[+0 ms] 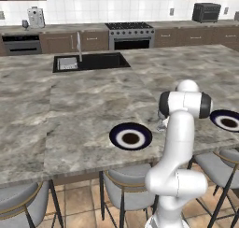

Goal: Retrieve the wine glasses from the counter and place one next to each plate.

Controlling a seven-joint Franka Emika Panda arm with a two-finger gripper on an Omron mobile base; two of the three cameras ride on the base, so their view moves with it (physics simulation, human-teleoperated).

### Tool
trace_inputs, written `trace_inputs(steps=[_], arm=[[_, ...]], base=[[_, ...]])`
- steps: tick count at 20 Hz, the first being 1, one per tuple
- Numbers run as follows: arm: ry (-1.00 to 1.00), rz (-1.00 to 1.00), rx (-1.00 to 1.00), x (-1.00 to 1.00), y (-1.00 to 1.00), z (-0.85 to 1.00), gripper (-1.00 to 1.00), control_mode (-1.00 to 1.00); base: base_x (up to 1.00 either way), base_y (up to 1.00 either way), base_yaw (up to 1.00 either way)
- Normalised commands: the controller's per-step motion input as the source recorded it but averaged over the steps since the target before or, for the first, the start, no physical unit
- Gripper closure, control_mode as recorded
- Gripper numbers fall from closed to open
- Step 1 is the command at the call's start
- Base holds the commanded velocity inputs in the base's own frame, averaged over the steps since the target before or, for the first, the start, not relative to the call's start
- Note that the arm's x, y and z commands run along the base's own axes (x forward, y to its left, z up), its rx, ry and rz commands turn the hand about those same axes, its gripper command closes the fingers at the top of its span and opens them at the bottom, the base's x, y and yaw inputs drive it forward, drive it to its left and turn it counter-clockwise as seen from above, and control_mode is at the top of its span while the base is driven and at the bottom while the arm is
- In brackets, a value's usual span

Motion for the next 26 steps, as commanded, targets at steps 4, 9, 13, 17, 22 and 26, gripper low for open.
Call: trace_inputs(steps=[4, 9, 13, 17, 22, 26], arm=[[-0.01, 0.0, 0.01, 0.0, -0.27, 0.0, -1.0, -1.0], [0.0, 0.0, 0.0, 0.0, -0.24, 0.0, -1.0, -1.0], [0.0, 0.0, 0.02, 0.0, -0.41, 0.0, -1.0, -1.0], [-0.09, -0.02, 0.14, -0.22, -0.58, 0.18, -1.0, -1.0], [-0.08, -0.12, 0.12, -0.42, -0.33, 0.16, -1.0, -1.0], [-0.18, -0.14, 0.06, -0.61, -0.03, 0.28, -1.0, -1.0]], base=[[0.0, 0.0, 0.0], [0.0, 0.0, 0.0], [0.0, 0.0, 0.0], [0.0, 0.0, 0.0], [0.0, 0.0, 0.0], [0.0, 0.0, 0.0]])
